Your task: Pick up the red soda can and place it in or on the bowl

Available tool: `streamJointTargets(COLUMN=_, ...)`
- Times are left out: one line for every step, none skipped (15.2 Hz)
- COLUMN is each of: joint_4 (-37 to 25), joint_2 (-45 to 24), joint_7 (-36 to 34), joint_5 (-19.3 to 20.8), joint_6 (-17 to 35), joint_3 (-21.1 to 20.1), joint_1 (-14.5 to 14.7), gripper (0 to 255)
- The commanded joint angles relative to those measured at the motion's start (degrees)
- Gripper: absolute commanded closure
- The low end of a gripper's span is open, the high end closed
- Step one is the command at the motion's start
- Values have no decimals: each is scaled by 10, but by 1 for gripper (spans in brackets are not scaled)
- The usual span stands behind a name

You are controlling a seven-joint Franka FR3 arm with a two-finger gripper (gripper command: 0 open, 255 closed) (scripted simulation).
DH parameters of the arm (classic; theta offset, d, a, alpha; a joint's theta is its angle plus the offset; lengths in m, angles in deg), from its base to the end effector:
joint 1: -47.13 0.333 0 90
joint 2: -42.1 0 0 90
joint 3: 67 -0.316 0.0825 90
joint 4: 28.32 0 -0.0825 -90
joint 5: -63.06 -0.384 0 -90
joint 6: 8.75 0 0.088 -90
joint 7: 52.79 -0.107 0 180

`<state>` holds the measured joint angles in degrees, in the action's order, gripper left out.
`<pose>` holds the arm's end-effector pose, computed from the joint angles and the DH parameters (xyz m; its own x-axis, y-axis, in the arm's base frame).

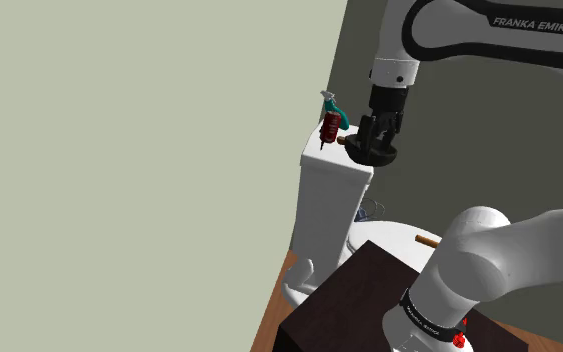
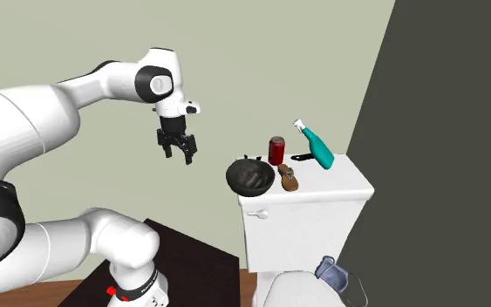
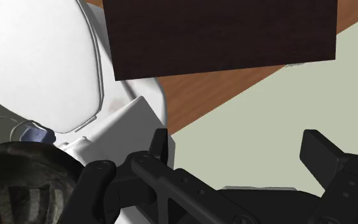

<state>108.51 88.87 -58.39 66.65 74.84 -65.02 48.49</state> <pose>0.2858 -0.0134 0.5753 0.9889 -0.1016 -0.1087 -0.0968 -0.9941 0.0483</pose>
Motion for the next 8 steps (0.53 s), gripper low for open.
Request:
streamJointTargets(joint_4=0, joint_2=0, joint_7=0, joint_5=0, joint_6=0, joint_3=0, joint_1=0, gripper=0)
streamJointTargets(joint_4=-9, joint_2=-17, joint_7=6, joint_5=6, joint_6=11, joint_3=8, joint_1=-3, gripper=0)
streamJointTargets(joint_4=-18, joint_2=-34, joint_7=13, joint_5=11, joint_6=22, joint_3=17, joint_1=-6, gripper=0)
streamJointTargets(joint_4=-28, joint_2=-52, joint_7=19, joint_5=16, joint_6=32, joint_3=25, joint_1=-9, gripper=0)
streamJointTargets(joint_4=-39, joint_2=-70, joint_7=25, joint_5=20, joint_6=42, joint_3=33, joint_1=-12, gripper=0)
streamJointTargets(joint_4=-50, joint_2=-88, joint_7=31, joint_5=24, joint_6=51, joint_3=41, joint_1=-15, gripper=0)
streamJointTargets(joint_4=-62, joint_2=-106, joint_7=37, joint_5=27, joint_6=60, joint_3=49, joint_1=-17, gripper=0)
streamJointTargets(joint_4=-75, joint_2=-124, joint_7=43, joint_5=29, joint_6=69, joint_3=56, joint_1=-19, gripper=0)
